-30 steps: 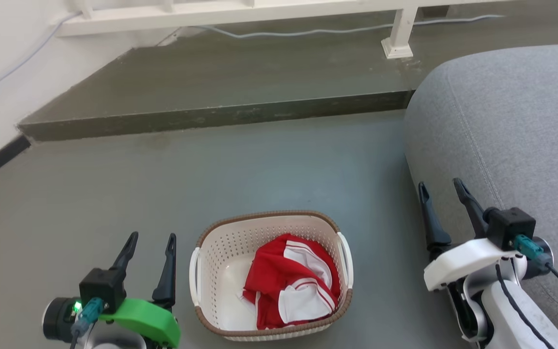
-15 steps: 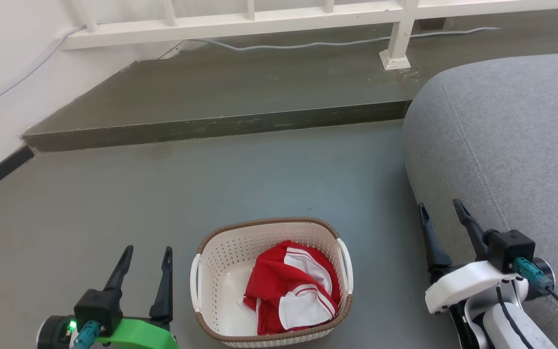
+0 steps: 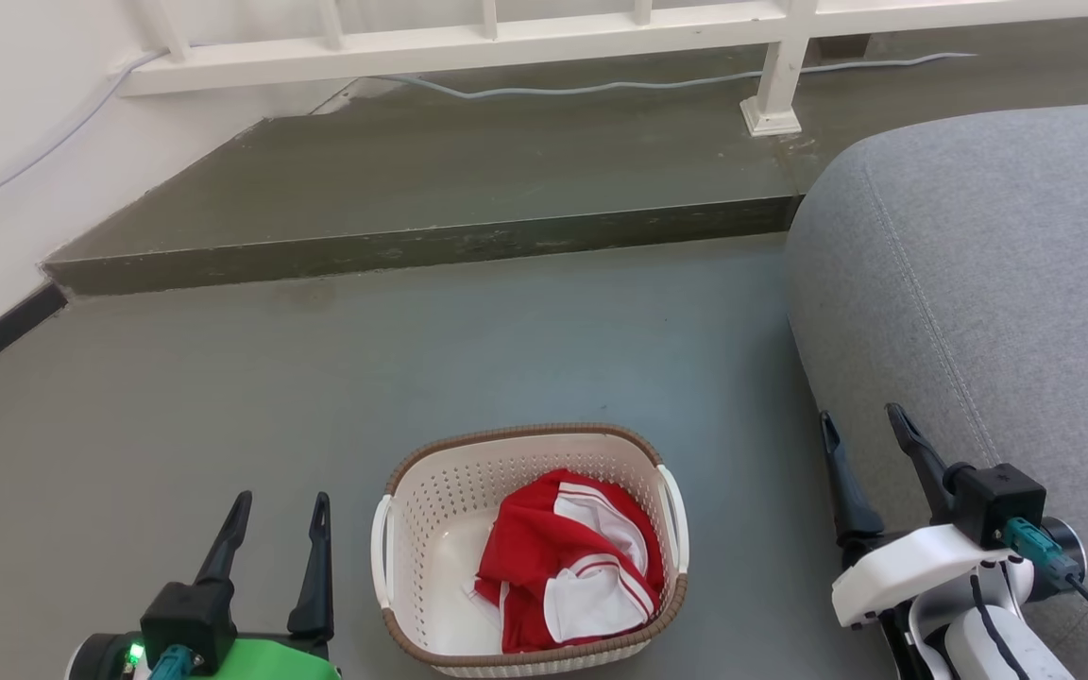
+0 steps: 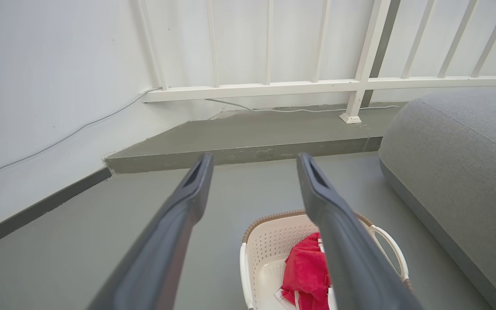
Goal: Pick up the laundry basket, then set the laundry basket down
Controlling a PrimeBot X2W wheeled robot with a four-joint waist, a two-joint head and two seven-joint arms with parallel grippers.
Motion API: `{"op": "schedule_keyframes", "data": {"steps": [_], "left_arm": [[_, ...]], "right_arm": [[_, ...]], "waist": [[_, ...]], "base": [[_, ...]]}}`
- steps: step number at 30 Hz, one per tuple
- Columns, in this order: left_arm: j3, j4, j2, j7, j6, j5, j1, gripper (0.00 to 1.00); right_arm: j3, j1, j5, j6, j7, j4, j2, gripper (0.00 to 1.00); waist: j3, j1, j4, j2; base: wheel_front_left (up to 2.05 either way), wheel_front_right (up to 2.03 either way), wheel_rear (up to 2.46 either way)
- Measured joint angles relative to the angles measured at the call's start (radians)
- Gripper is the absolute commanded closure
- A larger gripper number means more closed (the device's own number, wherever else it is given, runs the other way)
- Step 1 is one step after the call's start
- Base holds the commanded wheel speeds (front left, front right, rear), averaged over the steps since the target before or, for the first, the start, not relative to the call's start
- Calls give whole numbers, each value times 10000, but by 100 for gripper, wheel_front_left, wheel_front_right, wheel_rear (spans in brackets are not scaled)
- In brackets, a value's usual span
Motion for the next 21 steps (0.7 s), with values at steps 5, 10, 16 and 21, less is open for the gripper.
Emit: {"op": "schedule_keyframes", "data": {"steps": [5,10,16,21], "left_arm": [[38,-194,-117,82,0,111,149,0],[144,-303,-155,167,0,217,207,0],[242,-479,-196,247,-4,456,349,100],[117,-19,-330,253,-10,437,370,100]], "right_arm": [[-6,5,-4,-2,0,-90,-2,0],[-19,11,-65,-2,0,-157,-31,0],[-15,111,-73,-56,2,-192,-19,100],[63,457,-40,-56,19,226,132,100]], "waist": [[-8,0,6,0],[-4,0,13,0],[-5,0,6,0],[-4,0,7,0]], "base": [[0,0,0],[0,0,0],[0,0,0],[0,0,0]]}}
